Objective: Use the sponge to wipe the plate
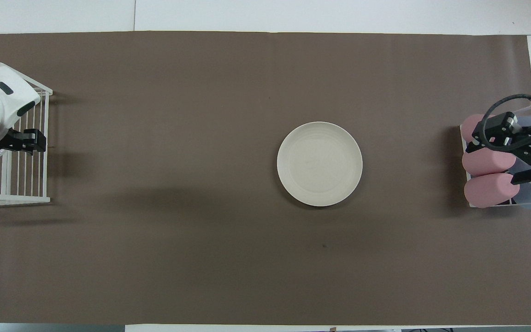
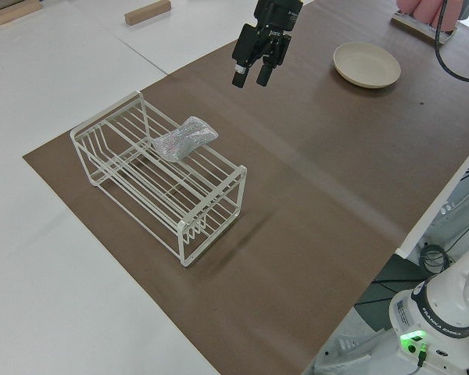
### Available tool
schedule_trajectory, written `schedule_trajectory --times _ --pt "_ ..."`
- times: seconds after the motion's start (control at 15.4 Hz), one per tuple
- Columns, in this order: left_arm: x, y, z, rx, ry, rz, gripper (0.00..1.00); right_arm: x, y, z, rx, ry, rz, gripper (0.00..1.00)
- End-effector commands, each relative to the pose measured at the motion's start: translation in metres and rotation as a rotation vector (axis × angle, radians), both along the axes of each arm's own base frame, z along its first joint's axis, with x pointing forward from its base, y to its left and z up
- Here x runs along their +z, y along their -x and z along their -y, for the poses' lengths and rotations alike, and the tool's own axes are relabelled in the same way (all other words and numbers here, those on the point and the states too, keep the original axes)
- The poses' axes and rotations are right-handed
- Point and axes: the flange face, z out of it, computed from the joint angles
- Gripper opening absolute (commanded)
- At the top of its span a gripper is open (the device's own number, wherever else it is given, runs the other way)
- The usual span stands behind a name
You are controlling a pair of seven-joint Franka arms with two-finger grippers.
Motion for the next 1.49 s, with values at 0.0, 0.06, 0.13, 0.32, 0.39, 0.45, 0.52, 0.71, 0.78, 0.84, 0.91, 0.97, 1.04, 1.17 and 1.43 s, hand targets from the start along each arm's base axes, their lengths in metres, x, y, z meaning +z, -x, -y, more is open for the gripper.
schedule_trajectory --times 0.0,0.06,0.13,0.32,0.39,0.45,0.52,0.71,0.78,0.84,0.91,0.97,1.04,1.17,1.43 --pt "-0.036 -0.018 -0.005 -0.040 -0.094 0.008 1.00 0.006 0.007 -0.012 -0.207 -0.026 -0.041 1.00" --pt "-0.047 -0.021 -0.009 -0.063 -0.125 0.009 1.00 0.011 0.010 -0.023 -0.269 -0.019 -0.046 1.00" --pt "-0.060 -0.022 -0.012 -0.084 -0.161 0.019 1.00 0.013 0.011 -0.033 -0.320 -0.010 -0.051 1.00" --pt "-0.096 -0.027 -0.020 -0.129 -0.281 0.008 1.00 0.019 0.018 -0.048 -0.343 0.000 -0.047 1.00" --pt "-0.102 -0.030 -0.022 -0.150 -0.318 0.000 1.00 0.021 0.021 -0.056 -0.319 0.004 -0.042 1.00" --pt "-0.104 -0.031 -0.023 -0.159 -0.337 -0.002 1.00 0.021 0.022 -0.064 -0.305 0.006 -0.041 1.00" --pt "-0.104 -0.032 -0.024 -0.165 -0.348 -0.002 1.00 0.023 0.024 -0.065 -0.303 0.006 -0.038 1.00" --pt "-0.106 -0.031 -0.031 -0.151 -0.347 -0.003 1.00 0.022 0.026 -0.070 -0.316 0.007 -0.049 1.00" --pt "-0.110 -0.031 -0.038 -0.145 -0.342 -0.003 1.00 0.020 0.027 -0.070 -0.344 0.012 -0.058 1.00" --pt "-0.111 -0.031 -0.038 -0.150 -0.337 0.001 0.98 0.021 0.029 -0.074 -0.394 0.020 -0.063 1.00" --pt "-0.112 -0.030 -0.039 -0.147 -0.335 0.004 0.95 0.022 0.029 -0.076 -0.456 0.027 -0.068 1.00" --pt "-0.112 -0.030 -0.039 -0.134 -0.334 0.017 0.88 0.022 0.031 -0.087 -0.509 0.039 -0.076 1.00" --pt "-0.112 -0.030 -0.043 -0.107 -0.333 0.036 0.80 0.022 0.033 -0.101 -0.538 0.051 -0.083 1.00" --pt "-0.112 -0.030 -0.043 -0.090 -0.333 0.052 0.55 0.022 0.037 -0.116 -0.587 0.065 -0.089 1.00" --pt "-0.111 -0.032 -0.041 -0.090 -0.333 0.057 0.00 0.023 0.044 -0.133 -0.602 0.082 -0.100 1.00"
